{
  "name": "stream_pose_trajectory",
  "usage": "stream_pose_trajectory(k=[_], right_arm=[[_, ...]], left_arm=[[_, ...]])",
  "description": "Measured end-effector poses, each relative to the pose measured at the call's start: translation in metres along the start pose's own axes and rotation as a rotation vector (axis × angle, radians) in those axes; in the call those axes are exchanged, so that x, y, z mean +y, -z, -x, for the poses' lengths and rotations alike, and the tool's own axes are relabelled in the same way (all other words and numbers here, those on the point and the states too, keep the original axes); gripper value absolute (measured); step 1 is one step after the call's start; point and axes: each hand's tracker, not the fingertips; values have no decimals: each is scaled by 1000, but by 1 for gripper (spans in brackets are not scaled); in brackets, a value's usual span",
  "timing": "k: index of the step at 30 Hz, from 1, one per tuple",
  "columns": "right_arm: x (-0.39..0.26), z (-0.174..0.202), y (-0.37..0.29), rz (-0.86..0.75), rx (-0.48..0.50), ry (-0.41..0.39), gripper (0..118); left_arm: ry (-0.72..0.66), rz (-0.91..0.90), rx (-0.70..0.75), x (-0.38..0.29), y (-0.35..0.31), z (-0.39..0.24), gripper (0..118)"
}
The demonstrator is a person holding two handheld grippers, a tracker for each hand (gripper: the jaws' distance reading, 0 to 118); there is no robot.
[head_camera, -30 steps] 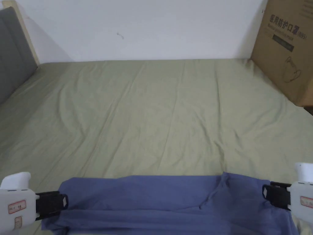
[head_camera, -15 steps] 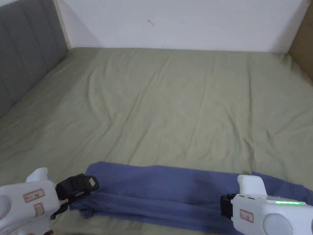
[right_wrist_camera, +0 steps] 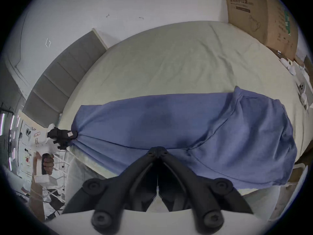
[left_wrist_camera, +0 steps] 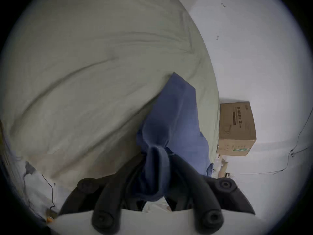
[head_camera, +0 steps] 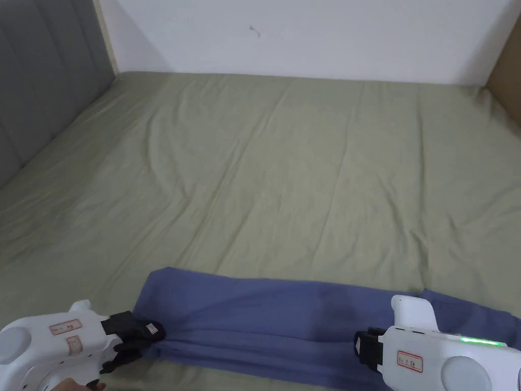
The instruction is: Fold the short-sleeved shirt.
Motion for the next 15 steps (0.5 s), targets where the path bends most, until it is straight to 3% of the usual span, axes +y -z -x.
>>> stream_pose_trajectory(k=[3,7,11,15], right_arm=[[-1,-7,-8,-23,-7,24,0],[0,-23,-21,-51,-19,53,0],[0,-43,-38,-86,-45,78,0],[-5,-69,-48,-110,-59,164,0]], left_arm=[[152,-28,105,-2,-5,-36,10],[377,-101,130,-15,-17,-109,10],[720,-119,107,-58,-15,-196,10],[1094,-62,103,-135,19,-256,10]])
